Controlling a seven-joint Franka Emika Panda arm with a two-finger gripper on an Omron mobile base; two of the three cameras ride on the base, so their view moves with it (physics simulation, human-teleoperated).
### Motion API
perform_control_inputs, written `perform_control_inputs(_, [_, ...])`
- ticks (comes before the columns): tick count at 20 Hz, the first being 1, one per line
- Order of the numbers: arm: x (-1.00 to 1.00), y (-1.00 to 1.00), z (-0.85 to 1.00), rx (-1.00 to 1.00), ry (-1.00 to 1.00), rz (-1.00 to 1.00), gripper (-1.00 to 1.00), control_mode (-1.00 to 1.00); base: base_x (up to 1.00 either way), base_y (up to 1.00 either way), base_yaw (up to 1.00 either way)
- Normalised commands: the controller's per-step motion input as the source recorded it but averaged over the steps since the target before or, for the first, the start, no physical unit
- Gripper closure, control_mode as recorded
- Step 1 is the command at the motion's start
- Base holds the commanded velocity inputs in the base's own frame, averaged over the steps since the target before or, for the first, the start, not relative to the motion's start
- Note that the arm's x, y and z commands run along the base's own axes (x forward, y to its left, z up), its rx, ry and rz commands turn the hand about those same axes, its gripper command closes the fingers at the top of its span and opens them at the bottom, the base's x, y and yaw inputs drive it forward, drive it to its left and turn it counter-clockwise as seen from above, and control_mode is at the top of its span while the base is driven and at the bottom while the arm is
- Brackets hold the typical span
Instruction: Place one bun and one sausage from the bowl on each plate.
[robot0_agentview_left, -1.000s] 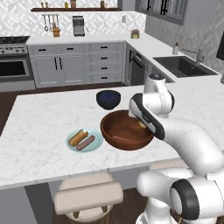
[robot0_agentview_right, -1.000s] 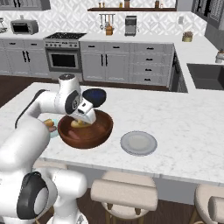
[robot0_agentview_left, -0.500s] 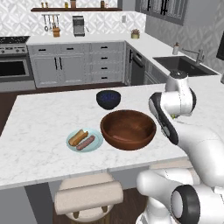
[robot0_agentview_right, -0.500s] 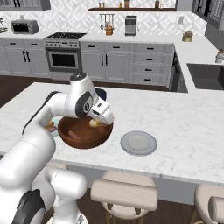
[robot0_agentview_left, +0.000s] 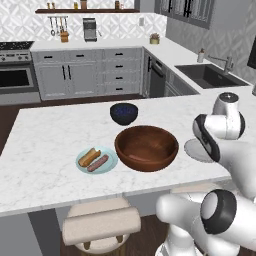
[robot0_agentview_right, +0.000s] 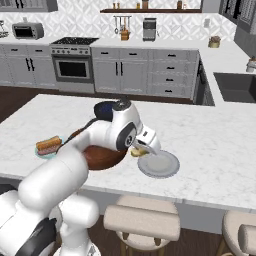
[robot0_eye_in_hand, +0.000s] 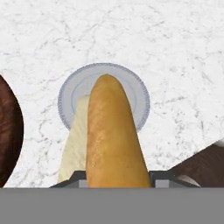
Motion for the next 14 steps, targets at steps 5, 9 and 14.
perform_control_inputs(5, [0.42,-0.80,-0.50,0.00,-0.12,0.13,1.00,-1.00,0.00,0.00,0.00])
perform_control_inputs(9, [0.25,-0.61,-0.41,0.00,-0.03,0.11,1.00,-1.00,0.00,0.00,0.00])
perform_control_inputs(14, [0.18,-0.17,-0.31,0.00,0.00,0.09,1.00,-1.00,0.00,0.00,0.00])
